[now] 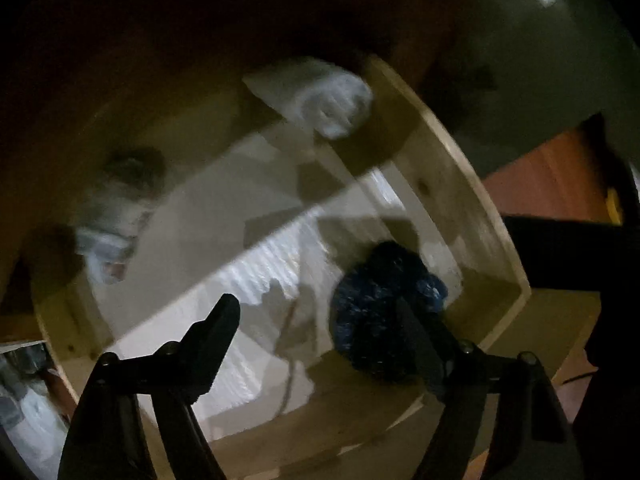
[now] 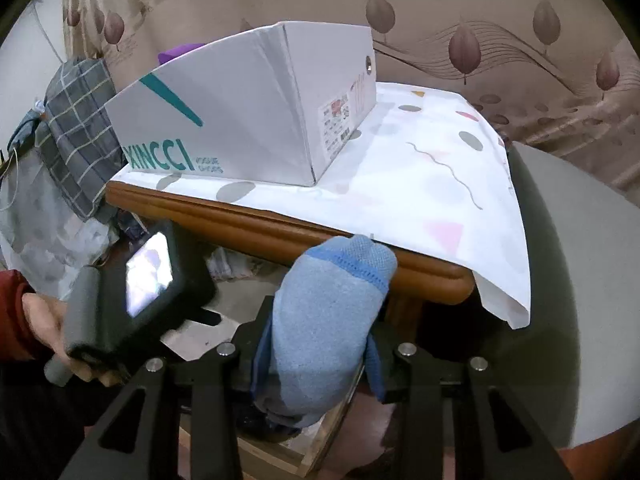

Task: Take underwear out of drawer
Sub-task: 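Grasp the navy patterned cloth with the left tool while the right tool lifts the blue sock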

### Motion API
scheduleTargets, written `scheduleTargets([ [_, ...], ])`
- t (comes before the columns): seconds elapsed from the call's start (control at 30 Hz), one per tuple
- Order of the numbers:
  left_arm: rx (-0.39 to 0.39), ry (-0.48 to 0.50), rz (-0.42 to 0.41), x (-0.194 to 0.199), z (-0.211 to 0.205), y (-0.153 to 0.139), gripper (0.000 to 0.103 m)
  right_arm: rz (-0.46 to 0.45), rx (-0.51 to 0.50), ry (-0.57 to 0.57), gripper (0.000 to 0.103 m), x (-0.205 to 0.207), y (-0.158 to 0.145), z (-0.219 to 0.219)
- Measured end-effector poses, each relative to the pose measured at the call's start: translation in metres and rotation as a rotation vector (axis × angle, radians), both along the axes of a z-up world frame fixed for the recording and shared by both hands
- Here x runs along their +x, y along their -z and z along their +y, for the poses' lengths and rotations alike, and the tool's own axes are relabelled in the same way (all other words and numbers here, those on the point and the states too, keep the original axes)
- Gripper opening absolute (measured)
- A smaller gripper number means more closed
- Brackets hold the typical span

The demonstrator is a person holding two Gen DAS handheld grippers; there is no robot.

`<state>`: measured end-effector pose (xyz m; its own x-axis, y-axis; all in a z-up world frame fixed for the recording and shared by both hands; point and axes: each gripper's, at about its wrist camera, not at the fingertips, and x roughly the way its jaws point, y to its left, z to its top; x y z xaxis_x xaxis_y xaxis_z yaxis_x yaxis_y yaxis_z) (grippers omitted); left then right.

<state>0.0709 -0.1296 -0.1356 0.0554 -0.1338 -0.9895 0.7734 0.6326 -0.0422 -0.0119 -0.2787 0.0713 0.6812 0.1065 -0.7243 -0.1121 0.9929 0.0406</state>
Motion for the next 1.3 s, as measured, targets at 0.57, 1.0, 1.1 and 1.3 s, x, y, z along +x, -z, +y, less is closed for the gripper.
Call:
scheduleTargets([
  [0.57, 0.117, 0.011, 0.312, 0.026, -0.040, 0.071, 0.049, -0.028, 0.010, 0.018, 0.039, 0.000, -0.006, -0.002],
  [1.0, 0.068, -0.006, 0.304, 0.046, -0.035, 0.066, 0.018, -0.033, 0.020, 0.024, 0.039, 0.000, -0.006, -0.001],
  [1.1, 0.052, -0.017, 0.266, 0.043, -0.024, 0.059, 0.018, -0.034, 0.023, 0.027, 0.039, 0.000, -0.006, -0.001],
  [1.3, -0.001, -0.032, 0.166, 0.035, 0.001, 0.031, 0.018, -0.035, 0.015, 0.029, 0.039, 0.001, -0.006, 0.000],
])
